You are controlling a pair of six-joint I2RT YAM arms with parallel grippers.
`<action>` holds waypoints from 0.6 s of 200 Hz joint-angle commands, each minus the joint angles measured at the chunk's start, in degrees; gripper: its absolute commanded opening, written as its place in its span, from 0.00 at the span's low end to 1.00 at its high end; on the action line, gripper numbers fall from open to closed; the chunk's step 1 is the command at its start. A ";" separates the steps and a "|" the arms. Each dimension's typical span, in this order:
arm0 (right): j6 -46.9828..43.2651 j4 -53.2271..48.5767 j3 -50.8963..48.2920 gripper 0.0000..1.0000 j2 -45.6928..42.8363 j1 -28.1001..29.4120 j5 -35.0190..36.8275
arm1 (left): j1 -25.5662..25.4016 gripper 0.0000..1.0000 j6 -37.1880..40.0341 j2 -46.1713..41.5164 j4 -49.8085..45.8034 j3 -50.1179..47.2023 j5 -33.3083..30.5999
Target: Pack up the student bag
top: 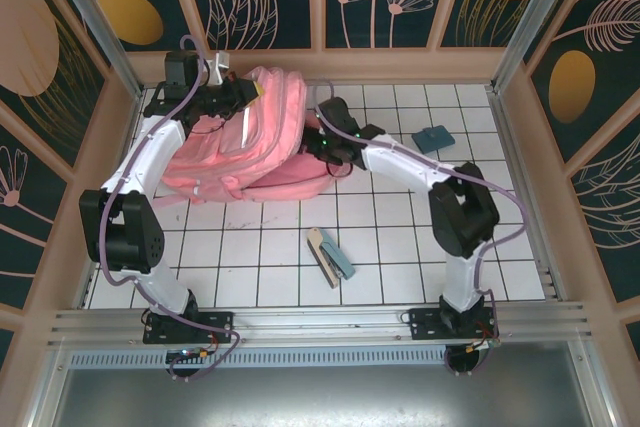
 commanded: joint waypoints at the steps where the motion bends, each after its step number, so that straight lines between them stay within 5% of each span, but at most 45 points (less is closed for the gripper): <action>1: -5.20 -0.82 -7.49 0.81 -8.23 -0.02 1.19 | -0.15 0.00 0.76 -0.48 6.74 1.36 1.55; 41: -8.45 -1.19 -21.72 0.64 -18.86 0.24 1.61 | -0.15 0.00 0.46 -0.46 7.45 0.25 1.59; 120: -8.46 -0.84 -38.57 0.64 -27.62 9.49 2.10 | -0.16 0.00 0.74 -1.12 6.82 -0.62 1.86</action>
